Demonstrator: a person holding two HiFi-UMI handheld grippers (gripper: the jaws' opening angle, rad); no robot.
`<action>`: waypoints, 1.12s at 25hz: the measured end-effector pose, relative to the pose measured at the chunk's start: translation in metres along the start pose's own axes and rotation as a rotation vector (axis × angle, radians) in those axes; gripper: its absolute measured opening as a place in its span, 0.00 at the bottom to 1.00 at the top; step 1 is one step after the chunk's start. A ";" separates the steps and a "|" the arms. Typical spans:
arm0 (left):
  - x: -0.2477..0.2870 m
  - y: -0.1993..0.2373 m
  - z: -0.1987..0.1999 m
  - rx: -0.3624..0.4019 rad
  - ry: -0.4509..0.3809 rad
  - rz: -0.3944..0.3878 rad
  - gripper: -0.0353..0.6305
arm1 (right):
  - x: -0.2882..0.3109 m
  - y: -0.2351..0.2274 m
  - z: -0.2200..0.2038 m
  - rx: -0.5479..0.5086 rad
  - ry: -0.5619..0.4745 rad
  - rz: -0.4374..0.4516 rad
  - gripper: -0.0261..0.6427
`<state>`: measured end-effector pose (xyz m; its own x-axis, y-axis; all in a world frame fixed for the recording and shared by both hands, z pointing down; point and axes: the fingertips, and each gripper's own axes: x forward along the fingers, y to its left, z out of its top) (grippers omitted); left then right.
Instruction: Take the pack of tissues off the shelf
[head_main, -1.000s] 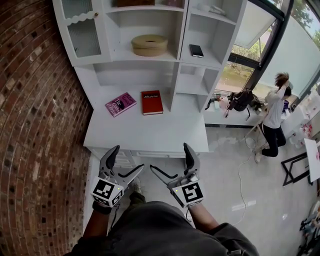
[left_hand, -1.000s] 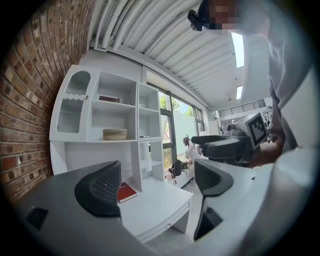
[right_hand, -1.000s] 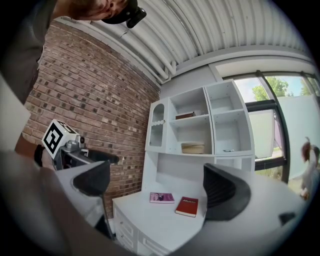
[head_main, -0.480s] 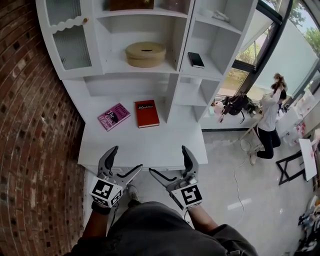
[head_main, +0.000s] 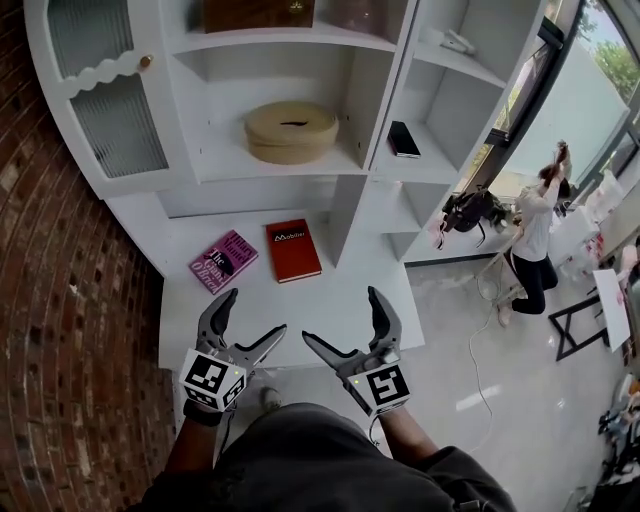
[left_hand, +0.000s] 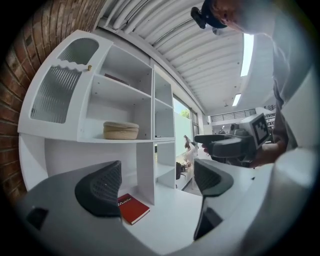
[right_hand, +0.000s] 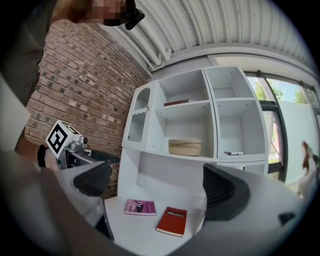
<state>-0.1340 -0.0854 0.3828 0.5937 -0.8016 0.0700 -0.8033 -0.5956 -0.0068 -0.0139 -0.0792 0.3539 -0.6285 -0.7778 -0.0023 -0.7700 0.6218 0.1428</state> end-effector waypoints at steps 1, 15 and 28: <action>0.005 0.009 0.001 0.000 0.002 -0.008 0.74 | 0.009 -0.003 0.001 0.001 0.001 -0.007 0.90; 0.071 0.096 0.032 0.059 0.021 -0.061 0.74 | 0.103 -0.050 0.008 -0.006 0.011 -0.079 0.90; 0.155 0.145 0.078 0.119 0.037 0.031 0.73 | 0.181 -0.137 0.029 -0.007 -0.014 -0.035 0.90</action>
<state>-0.1553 -0.3000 0.3150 0.5650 -0.8185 0.1042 -0.8086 -0.5744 -0.1276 -0.0250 -0.3029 0.3050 -0.6030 -0.7975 -0.0207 -0.7906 0.5939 0.1493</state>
